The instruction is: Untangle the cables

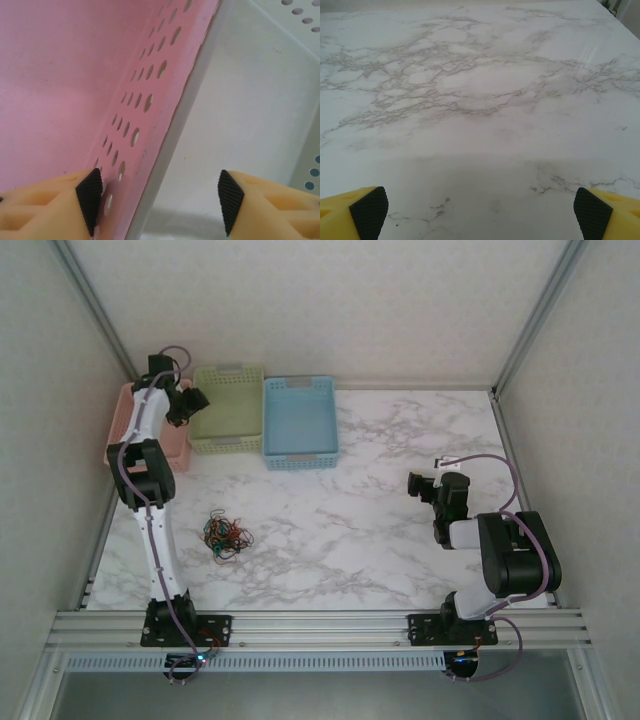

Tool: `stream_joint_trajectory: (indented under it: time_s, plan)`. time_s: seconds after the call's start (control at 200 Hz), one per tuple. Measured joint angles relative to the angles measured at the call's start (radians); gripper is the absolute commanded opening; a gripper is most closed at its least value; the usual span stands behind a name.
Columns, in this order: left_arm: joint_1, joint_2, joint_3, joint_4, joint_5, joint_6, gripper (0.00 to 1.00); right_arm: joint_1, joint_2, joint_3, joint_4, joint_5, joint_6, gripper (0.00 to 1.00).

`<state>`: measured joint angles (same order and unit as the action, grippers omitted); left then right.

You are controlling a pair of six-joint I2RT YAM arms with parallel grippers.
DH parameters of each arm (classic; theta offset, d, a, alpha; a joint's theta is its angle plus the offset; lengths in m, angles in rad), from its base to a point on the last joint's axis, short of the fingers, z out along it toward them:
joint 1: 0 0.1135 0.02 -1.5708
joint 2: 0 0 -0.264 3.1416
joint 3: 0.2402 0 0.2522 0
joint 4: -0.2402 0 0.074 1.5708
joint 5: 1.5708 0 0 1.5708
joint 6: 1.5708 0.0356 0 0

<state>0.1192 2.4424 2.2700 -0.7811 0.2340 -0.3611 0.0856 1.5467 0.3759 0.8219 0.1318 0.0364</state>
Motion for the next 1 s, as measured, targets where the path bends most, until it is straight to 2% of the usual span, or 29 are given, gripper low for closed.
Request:
stream_joint_trajectory:
  time_s: [0.22,0.586,1.001]
  plan:
    - [-0.050,0.007,0.014,-0.006,0.011,0.015,0.63,0.000,0.000,0.000,0.000,-0.002,0.000,0.99]
    - [-0.199,0.026,0.055,-0.012,0.019,0.015,0.64,0.000,0.000,0.000,0.000,-0.002,0.000,0.99]
    - [-0.346,0.052,0.082,-0.001,0.015,-0.083,0.68,0.000,0.000,0.000,0.000,-0.002,0.000,0.99]
